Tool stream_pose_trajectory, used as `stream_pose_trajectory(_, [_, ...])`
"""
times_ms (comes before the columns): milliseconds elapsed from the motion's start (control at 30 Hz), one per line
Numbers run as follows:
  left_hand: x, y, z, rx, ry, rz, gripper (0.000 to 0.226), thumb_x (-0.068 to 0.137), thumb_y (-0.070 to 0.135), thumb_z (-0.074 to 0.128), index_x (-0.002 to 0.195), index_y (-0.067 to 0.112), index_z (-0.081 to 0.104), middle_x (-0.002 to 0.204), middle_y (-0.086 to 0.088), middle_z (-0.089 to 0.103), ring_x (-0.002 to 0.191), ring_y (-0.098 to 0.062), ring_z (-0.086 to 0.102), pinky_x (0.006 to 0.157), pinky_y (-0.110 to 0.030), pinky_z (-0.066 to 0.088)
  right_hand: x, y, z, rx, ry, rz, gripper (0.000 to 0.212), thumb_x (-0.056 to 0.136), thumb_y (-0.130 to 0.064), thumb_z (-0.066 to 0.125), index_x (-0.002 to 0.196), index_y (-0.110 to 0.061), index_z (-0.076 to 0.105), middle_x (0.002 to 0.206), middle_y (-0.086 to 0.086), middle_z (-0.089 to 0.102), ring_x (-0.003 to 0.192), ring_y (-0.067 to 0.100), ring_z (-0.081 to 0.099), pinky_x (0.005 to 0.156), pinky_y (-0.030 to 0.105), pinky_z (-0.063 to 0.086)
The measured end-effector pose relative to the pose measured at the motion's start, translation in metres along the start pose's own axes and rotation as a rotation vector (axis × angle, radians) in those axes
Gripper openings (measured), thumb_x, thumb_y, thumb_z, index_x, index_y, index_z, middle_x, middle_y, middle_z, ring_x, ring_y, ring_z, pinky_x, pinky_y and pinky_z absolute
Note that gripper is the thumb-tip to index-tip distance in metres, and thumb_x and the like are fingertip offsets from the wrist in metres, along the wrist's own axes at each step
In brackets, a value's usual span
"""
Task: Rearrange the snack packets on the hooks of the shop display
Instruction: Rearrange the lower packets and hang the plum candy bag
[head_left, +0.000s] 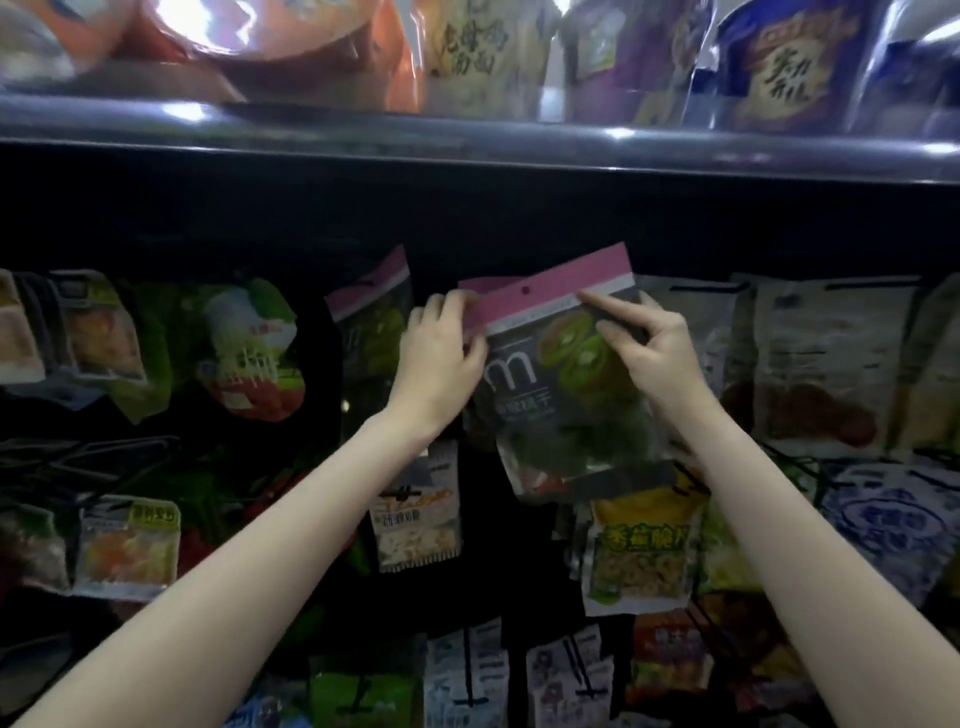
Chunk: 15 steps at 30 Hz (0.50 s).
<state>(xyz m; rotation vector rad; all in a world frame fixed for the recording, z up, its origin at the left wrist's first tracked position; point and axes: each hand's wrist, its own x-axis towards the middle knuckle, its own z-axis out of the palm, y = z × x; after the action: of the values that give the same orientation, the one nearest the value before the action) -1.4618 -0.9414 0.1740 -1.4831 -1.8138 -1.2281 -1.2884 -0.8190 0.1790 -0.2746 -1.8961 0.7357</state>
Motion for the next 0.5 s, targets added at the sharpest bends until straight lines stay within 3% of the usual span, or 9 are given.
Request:
stream_pose_trajectory(133, [0.016, 0.014, 0.005, 0.283, -0.164, 0.105, 0.056, 0.096, 0.032, 0.040, 0.147, 0.031, 0.018, 0.153, -0.005, 0.018, 0.139, -0.028, 0.011, 0.108, -0.046, 0.016, 0.011, 0.006, 0.001, 0.003, 0.099, 0.079, 0.036, 0.093, -0.002, 0.051, 0.127, -0.011, 0.057, 0.129, 0.000, 0.056, 0.126, 0.017, 0.048, 0.101, 0.026, 0.044])
stream_pose_trajectory(267, [0.022, 0.011, 0.024, 0.351, -0.320, 0.285, 0.056, 0.099, 0.035, 0.032, 0.149, 0.031, 0.009, 0.158, 0.005, -0.005, 0.144, -0.022, -0.008, 0.114, -0.047, 0.005, 0.012, 0.014, 0.006, 0.008, 0.091, 0.152, 0.036, 0.093, -0.006, 0.053, 0.127, -0.018, 0.057, 0.130, 0.003, 0.057, 0.122, 0.017, 0.052, 0.101, 0.037, 0.046])
stream_pose_trajectory(367, [0.026, 0.008, 0.034, 0.347, -0.305, 0.330, 0.056, 0.099, 0.036, 0.028, 0.149, 0.030, 0.002, 0.157, 0.006, -0.010, 0.144, -0.022, -0.012, 0.114, -0.044, 0.001, 0.015, 0.015, 0.011, 0.088, 0.135, 0.186, 0.035, 0.093, -0.006, 0.054, 0.123, -0.022, 0.060, 0.126, 0.004, 0.060, 0.118, 0.019, 0.055, 0.100, 0.041, 0.047])
stream_pose_trajectory(500, [0.029, 0.006, 0.044, 0.347, -0.231, 0.346, 0.055, 0.100, 0.036, 0.025, 0.149, 0.025, 0.004, 0.157, 0.007, -0.001, 0.145, -0.019, -0.008, 0.114, -0.044, -0.002, 0.019, 0.019, 0.007, 0.243, 0.144, 0.217, 0.033, 0.092, -0.004, 0.053, 0.119, -0.020, 0.062, 0.123, 0.007, 0.062, 0.113, 0.021, 0.059, 0.097, 0.041, 0.048])
